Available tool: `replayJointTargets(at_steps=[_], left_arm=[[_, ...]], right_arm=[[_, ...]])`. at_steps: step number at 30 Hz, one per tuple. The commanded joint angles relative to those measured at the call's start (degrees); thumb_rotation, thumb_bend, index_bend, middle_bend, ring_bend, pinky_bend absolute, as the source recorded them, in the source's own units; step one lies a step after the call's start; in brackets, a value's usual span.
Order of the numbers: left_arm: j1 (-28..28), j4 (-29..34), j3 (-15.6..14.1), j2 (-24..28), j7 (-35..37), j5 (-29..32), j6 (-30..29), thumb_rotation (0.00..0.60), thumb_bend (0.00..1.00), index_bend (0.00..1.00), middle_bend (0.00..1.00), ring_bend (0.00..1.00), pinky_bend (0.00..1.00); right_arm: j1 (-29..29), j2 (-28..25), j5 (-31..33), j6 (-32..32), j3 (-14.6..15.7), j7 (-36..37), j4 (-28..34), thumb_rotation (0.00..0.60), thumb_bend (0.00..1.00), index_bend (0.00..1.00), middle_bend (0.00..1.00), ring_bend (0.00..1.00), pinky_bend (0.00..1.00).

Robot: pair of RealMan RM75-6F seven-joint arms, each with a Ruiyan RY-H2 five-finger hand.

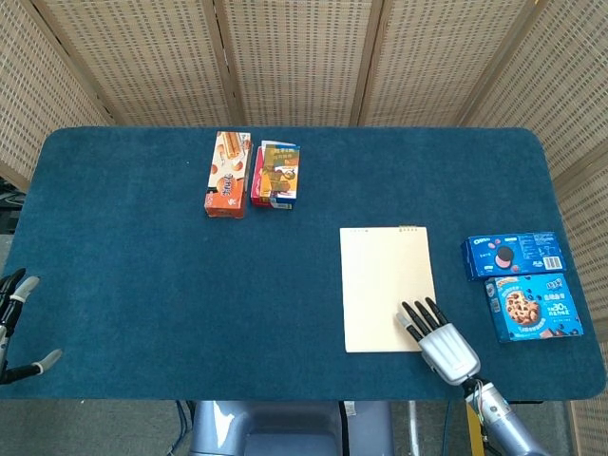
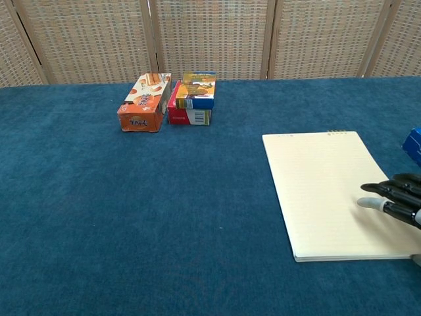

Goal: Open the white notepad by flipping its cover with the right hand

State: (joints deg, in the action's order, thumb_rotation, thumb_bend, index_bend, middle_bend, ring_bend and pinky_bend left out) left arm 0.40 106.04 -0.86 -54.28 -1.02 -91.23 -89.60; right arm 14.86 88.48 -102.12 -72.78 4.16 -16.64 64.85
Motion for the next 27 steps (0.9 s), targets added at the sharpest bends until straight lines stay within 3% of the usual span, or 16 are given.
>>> replayJointTargets(at_steps=[1, 16, 27], left_arm=[[0.0, 0.0, 0.0, 0.0, 0.0, 0.1, 0.0, 0.6, 0.0, 0.0, 0.0, 0.0, 0.0], [-0.1, 0.1, 0.0, 0.1, -0.1, 0.1, 0.3, 0.6, 0.0, 0.0, 0.0, 0.0, 0.0], [-0.3, 0.2, 0.1, 0.1, -0.1, 0.4, 0.5, 0.6, 0.0, 0.0, 0.0, 0.0, 0.0]], right_arm=[[0.2, 0.3, 0.4, -0.1, -0.3, 0.3, -0.3, 0.6, 0.45, 0.0, 0.0, 0.0, 0.0], [1.6, 3.3, 0.6, -2.8, -1.6, 2.3, -3.1, 0.6, 0.49, 0.02, 0.0, 0.0, 0.0], [4.4, 6.4, 1.4, -4.9, -5.0, 4.7, -6.3, 0.6, 0.5, 0.05, 0.0, 0.0, 0.0]])
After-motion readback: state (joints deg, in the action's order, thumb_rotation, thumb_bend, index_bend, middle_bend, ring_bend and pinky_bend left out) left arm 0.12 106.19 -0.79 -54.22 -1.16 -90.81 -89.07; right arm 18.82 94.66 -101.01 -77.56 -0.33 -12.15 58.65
